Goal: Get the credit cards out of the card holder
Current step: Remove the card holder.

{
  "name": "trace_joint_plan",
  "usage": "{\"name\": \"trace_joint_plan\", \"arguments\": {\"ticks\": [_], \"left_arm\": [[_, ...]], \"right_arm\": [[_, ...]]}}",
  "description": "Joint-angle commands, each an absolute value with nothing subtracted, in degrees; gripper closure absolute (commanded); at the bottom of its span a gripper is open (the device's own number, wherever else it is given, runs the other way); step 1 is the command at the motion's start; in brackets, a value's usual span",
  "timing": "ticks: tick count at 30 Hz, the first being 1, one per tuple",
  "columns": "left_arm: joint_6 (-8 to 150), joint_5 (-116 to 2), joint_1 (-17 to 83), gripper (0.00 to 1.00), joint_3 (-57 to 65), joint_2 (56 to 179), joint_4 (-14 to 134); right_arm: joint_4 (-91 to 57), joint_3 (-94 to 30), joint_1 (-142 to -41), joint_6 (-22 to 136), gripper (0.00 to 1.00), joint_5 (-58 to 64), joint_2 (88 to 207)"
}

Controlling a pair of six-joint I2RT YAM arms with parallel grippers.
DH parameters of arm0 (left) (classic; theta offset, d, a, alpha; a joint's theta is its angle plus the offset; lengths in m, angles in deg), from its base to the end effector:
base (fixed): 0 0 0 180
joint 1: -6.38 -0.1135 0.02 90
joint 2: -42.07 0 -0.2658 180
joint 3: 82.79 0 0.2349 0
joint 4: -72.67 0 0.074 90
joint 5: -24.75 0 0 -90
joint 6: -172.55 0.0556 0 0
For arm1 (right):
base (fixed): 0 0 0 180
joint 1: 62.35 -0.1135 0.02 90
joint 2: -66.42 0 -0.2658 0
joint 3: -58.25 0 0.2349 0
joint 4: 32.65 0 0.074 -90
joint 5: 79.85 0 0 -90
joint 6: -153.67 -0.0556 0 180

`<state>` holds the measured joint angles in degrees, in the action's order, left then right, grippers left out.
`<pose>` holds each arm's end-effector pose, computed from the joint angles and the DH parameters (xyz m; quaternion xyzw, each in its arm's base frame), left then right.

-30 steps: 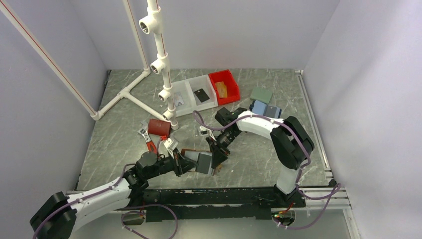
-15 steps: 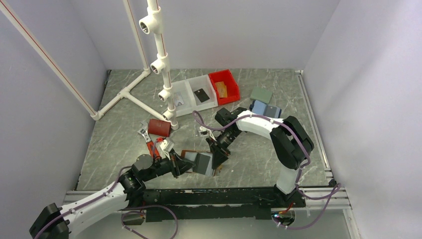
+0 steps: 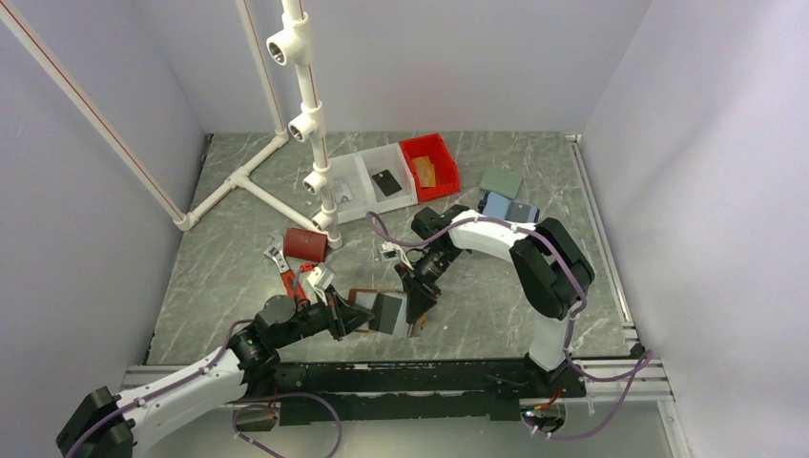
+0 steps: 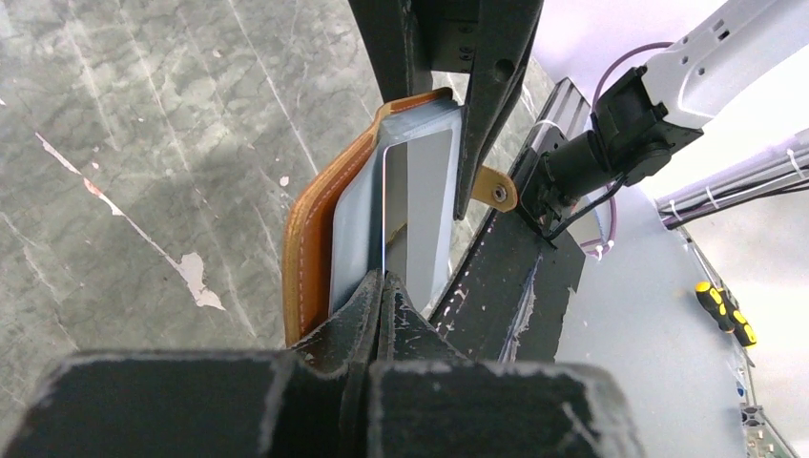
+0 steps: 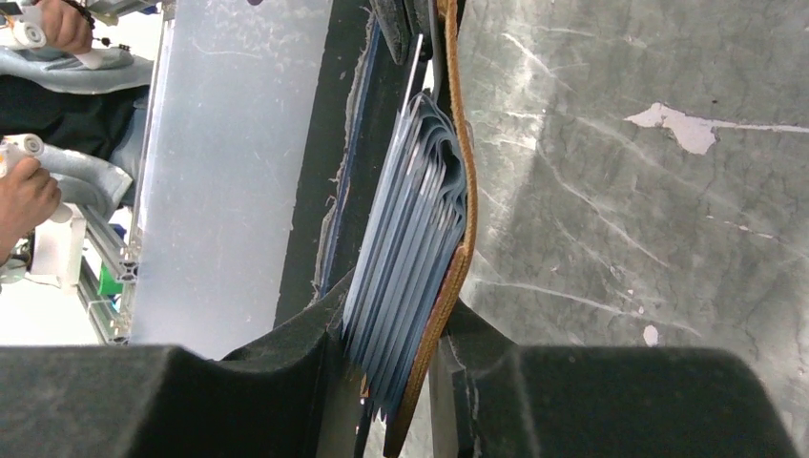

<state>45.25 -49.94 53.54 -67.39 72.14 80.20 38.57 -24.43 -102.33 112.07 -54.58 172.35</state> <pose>0.0870 -0.1155 0.1713 0.1517 0.7328 -0.5147 0.4185 0.1985 0.2320 0.1789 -0.5733 0.6197 0.5359 0.0064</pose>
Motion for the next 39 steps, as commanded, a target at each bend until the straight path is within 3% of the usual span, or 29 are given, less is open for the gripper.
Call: {"name": "trace_joint_plan", "arguments": {"ticks": [1,8,21,39], "left_arm": [[43.62,-50.44,53.14,1.00,-70.01,75.44,88.92],[41.89,-50.41,53.05,1.00,-70.20,82.87,95.25],[39.25,-51.67,53.05,0.59,-69.93,78.74,89.36],[38.49,-48.92,52.96,0.54,-69.06,83.99,92.22]], "right_arm": [[40.11,-26.16,-102.27,113.13,0.98,-55.60,172.66],[39.98,-26.16,-101.99,112.72,0.99,-56.07,173.11],[40.63,-26.21,-101.71,113.27,1.00,-56.74,172.76],[45.46,-27.39,-101.72,118.04,1.00,-59.66,172.67]]}}
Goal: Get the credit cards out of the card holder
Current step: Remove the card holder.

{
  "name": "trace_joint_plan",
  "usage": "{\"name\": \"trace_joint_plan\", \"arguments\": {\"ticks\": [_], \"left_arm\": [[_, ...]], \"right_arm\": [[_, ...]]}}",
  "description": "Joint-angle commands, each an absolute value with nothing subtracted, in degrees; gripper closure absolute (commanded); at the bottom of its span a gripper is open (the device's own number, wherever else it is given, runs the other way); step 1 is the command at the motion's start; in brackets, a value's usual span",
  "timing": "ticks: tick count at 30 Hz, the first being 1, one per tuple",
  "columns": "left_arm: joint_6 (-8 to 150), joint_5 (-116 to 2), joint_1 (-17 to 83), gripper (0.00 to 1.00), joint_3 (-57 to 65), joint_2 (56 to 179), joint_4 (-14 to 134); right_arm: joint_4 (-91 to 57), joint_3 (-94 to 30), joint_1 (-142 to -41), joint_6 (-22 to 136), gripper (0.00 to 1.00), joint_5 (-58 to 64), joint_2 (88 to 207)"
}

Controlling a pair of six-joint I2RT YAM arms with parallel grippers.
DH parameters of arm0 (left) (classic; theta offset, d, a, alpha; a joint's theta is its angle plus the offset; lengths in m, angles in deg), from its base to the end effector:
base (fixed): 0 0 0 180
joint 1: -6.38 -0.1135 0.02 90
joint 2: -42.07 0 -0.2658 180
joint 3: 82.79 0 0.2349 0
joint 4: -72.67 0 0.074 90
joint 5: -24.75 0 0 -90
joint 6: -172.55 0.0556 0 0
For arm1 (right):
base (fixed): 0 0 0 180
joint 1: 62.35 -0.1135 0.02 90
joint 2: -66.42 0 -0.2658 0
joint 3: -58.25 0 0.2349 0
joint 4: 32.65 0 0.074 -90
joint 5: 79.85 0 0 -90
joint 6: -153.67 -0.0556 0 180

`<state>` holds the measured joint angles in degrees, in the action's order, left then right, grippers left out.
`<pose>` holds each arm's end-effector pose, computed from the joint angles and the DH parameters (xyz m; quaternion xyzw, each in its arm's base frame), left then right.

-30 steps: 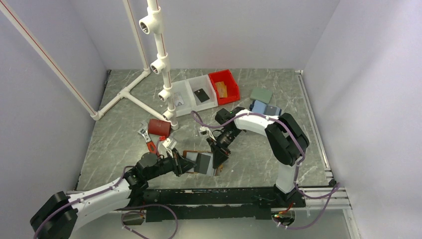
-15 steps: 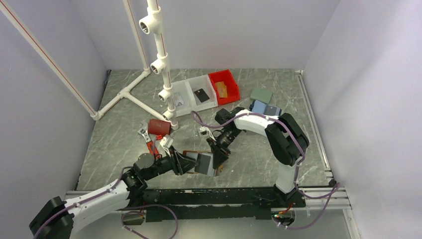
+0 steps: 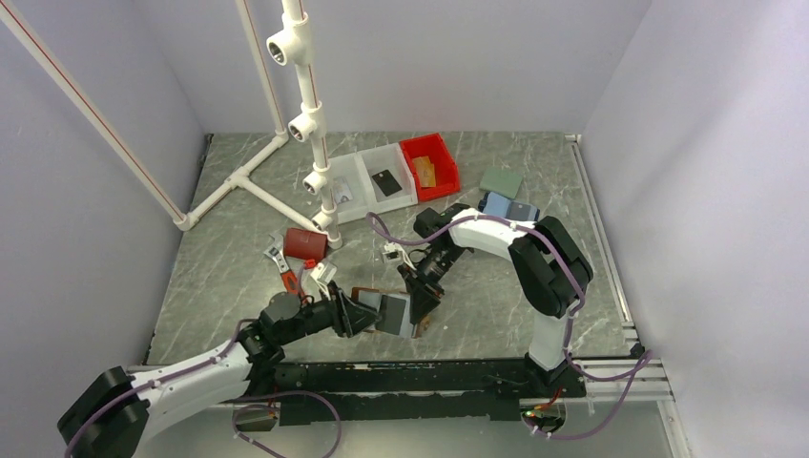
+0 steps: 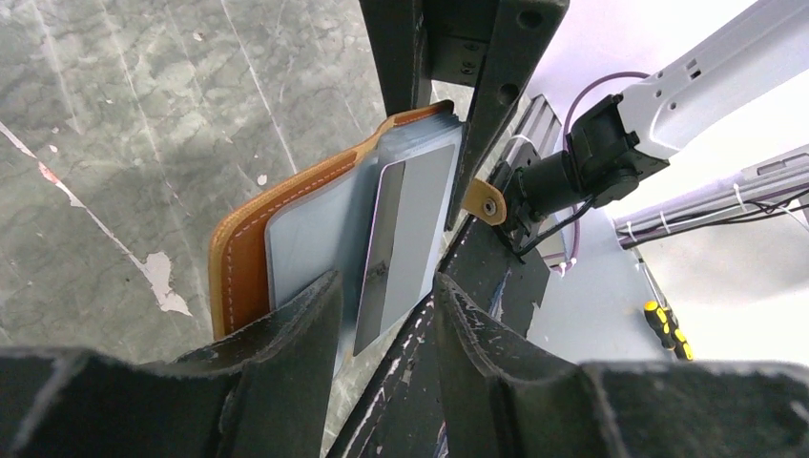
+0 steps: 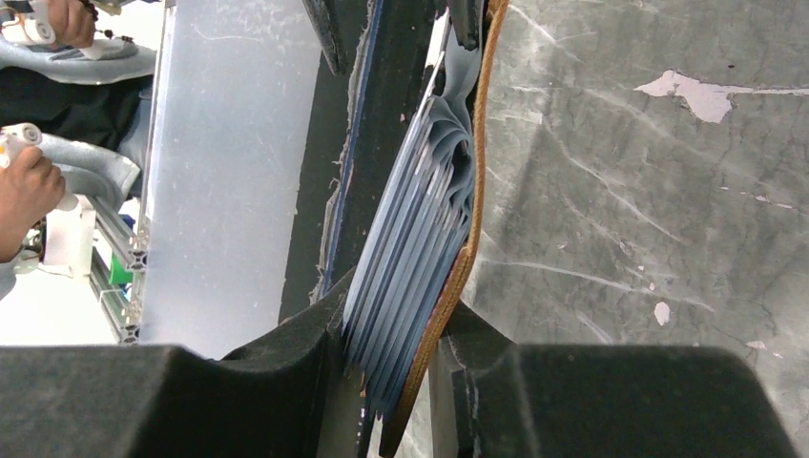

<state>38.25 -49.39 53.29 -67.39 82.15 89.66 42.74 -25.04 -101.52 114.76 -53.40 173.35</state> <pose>0.0958 -0.1246 0.1695 0.1078 0.7435 -0.5384 0.3818 0.1989 0.2262 0.1760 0.5714 -0.6273 -0.5291 0.0121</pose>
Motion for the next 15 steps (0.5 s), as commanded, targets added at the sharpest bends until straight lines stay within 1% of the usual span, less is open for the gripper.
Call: {"name": "trace_joint_plan", "arguments": {"ticks": [1,8,15], "left_arm": [[38.49,-48.84,52.96,0.53,-69.05,84.52,92.59],[38.43,-48.29,52.87,0.54,-68.87,88.09,95.74],[38.25,-47.58,52.87,0.59,-68.69,91.82,98.98]], "right_arm": [[45.55,-27.39,-101.66,118.14,1.00,-59.65,172.67],[46.31,-27.56,-101.68,118.94,1.00,-60.19,172.82],[46.41,-27.57,-101.71,119.04,1.00,-60.24,172.85]]}}
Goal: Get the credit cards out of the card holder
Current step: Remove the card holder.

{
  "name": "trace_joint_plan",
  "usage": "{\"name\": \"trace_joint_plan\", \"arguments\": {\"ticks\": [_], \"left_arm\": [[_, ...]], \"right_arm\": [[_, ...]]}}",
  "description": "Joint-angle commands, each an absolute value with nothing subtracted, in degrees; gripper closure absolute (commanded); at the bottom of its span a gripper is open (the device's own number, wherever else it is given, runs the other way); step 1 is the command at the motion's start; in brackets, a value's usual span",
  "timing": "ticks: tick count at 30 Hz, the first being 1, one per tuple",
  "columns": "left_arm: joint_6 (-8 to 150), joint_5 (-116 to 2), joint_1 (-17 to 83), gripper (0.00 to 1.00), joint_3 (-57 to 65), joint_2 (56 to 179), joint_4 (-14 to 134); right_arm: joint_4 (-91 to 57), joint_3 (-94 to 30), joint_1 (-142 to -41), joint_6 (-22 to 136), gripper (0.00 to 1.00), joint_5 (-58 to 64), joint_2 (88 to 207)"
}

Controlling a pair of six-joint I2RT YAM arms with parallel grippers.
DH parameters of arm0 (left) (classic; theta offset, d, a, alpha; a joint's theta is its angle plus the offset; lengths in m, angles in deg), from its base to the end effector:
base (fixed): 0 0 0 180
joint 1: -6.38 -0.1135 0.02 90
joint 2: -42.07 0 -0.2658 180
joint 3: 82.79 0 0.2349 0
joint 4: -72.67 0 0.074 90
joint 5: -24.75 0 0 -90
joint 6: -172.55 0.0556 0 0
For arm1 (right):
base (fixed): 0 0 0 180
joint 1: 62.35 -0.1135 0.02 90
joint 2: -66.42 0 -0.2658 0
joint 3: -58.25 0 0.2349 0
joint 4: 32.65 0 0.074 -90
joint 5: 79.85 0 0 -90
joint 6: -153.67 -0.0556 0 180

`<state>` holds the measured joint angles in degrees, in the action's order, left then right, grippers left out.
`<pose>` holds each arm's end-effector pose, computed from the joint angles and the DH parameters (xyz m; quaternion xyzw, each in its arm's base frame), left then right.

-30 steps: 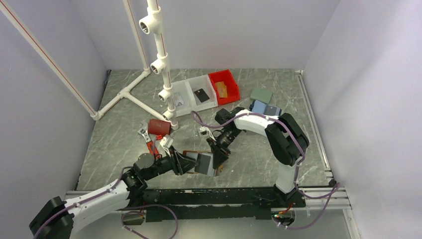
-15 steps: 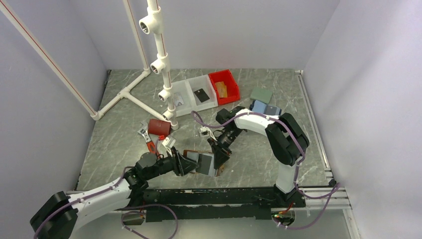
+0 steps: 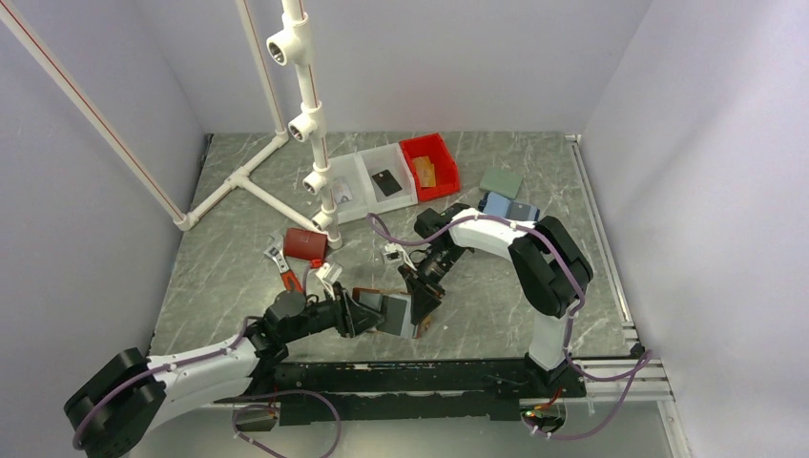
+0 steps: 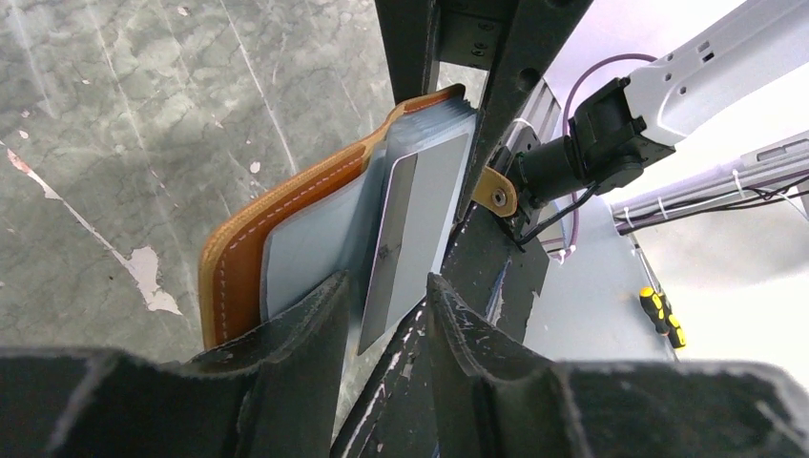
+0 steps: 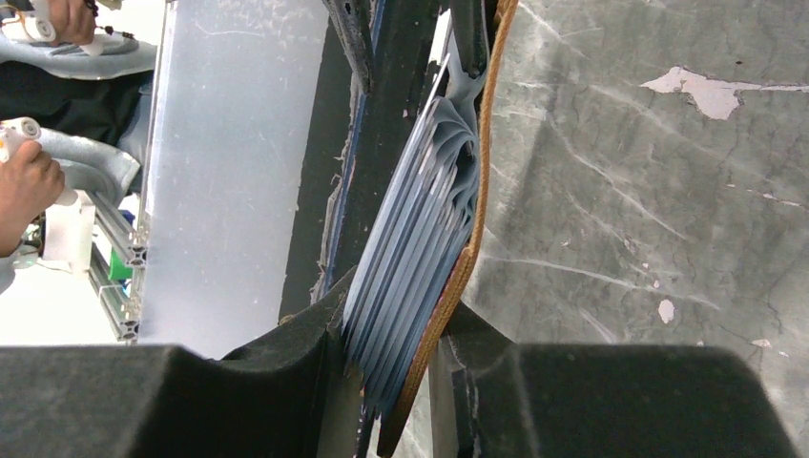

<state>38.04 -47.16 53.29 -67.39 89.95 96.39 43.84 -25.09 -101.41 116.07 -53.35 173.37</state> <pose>0.1003 -0.1325 0.1652 0.1180 0.7473 -0.5436 0.3635 0.1980 0.2248 0.1764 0.5742 -0.6244 -0.5293 0.0135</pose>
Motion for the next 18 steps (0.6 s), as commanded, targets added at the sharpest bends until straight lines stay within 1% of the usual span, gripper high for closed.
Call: {"name": "trace_joint_plan", "arguments": {"ticks": [1,5,7,11,15,17,18], "left_arm": [[38.25,-47.32,52.87,0.61,-68.62,92.32,99.60],[38.34,-46.76,52.87,0.65,-68.43,94.44,101.46],[38.29,-46.53,52.87,0.71,-68.47,95.59,102.59],[37.99,-46.16,52.85,0.79,-68.47,98.14,104.85],[38.05,-45.21,52.87,0.82,-67.73,100.30,106.84],[38.23,-44.81,52.87,0.87,-66.83,101.04,107.57],[38.25,-44.66,52.87,0.93,-66.68,101.41,107.84]], "right_arm": [[46.40,-27.57,-101.72,119.04,1.00,-60.19,172.85],[46.31,-27.56,-101.65,118.87,1.00,-60.16,172.92],[46.24,-27.48,-101.71,118.79,1.00,-60.14,172.90],[46.09,-27.48,-101.71,118.54,1.00,-60.07,172.94],[45.67,-27.40,-101.68,118.07,1.00,-59.83,172.94],[45.46,-27.39,-101.72,117.84,1.00,-59.61,172.94],[45.33,-27.35,-101.70,117.69,1.00,-59.56,172.94]]}}
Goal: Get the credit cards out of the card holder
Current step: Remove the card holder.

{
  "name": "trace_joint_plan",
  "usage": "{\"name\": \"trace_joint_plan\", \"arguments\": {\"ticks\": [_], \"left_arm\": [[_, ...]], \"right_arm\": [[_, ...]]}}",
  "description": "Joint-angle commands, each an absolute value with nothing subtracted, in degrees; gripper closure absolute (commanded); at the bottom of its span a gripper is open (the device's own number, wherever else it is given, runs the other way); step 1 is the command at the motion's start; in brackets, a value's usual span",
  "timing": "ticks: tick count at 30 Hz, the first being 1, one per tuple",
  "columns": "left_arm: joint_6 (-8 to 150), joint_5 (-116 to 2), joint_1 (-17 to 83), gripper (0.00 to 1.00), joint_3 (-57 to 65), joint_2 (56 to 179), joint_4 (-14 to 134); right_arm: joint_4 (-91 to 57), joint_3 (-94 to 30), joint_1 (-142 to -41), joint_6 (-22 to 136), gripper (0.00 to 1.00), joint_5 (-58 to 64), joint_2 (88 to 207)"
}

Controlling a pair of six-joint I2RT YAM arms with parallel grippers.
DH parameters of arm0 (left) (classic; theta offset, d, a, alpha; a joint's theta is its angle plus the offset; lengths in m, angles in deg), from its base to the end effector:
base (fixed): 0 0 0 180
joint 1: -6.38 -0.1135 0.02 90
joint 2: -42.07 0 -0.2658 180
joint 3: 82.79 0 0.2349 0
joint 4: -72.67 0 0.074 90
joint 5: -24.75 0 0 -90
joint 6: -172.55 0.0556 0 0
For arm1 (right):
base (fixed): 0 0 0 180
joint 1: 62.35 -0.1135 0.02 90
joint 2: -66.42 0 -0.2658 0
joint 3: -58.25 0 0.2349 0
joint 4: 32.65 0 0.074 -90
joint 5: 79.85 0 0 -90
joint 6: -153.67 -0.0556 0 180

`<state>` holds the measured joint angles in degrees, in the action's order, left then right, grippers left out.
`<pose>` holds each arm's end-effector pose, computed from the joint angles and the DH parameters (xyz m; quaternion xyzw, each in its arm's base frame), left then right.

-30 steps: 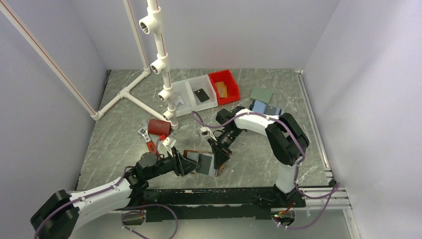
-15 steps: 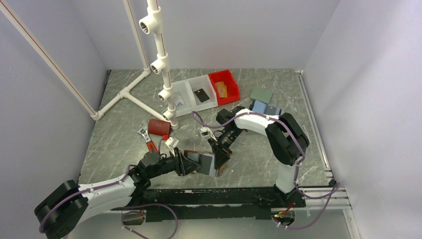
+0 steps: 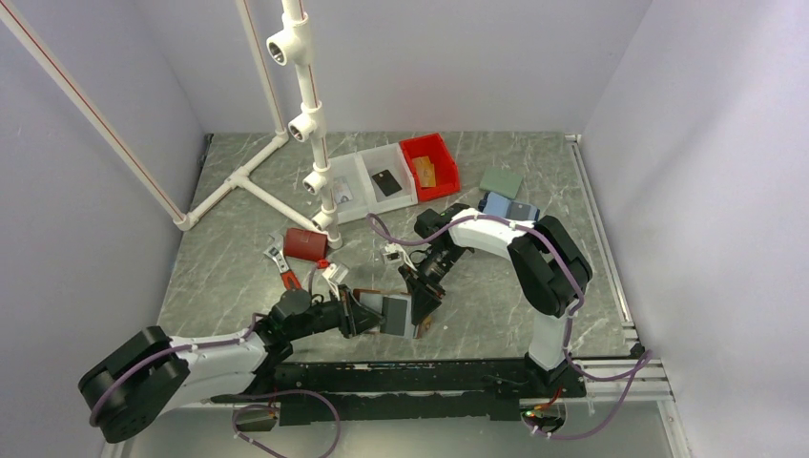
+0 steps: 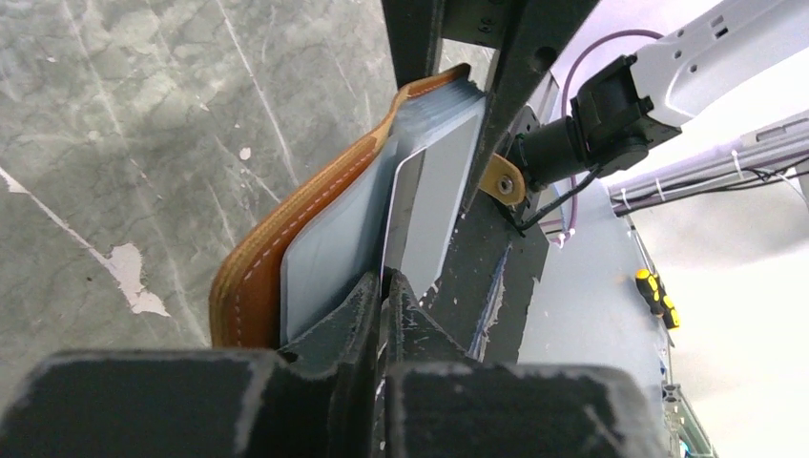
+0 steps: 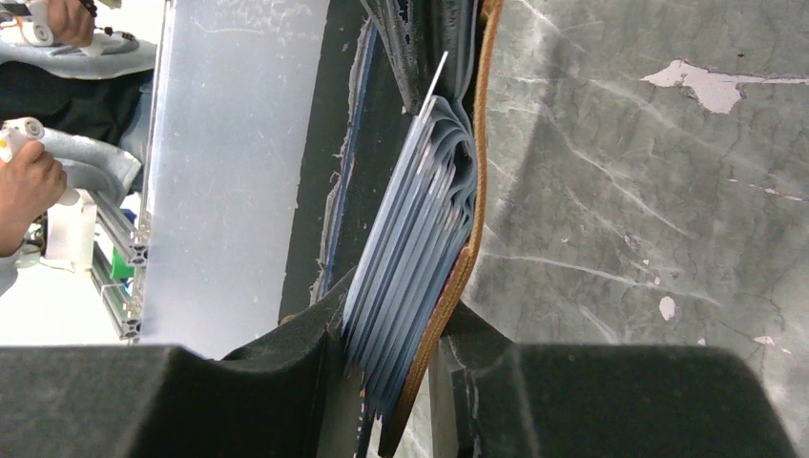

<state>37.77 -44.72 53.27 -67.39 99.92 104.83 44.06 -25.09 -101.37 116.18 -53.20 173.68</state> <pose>0.1060 -0.1418 0.1575 0.1281 0.7532 -0.5477 0.3412 0.1982 0.2246 0.1748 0.5732 -0.6260 -0.5285 0.0169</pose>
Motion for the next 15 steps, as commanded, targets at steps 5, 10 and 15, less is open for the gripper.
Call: {"name": "trace_joint_plan", "arguments": {"ticks": [5,10,15], "left_arm": [[38.33,-44.69,52.79,1.00,-67.45,101.20,108.89],[38.47,-46.35,52.31,1.00,-69.54,95.29,104.10],[38.69,-48.70,51.84,1.00,-70.04,83.78,91.43]], "right_arm": [[44.98,-27.35,-101.64,117.26,1.00,-59.14,173.11],[45.12,-27.32,-100.71,117.41,1.00,-59.00,173.20],[45.44,-27.35,-100.31,117.81,1.00,-58.61,173.46]]}}
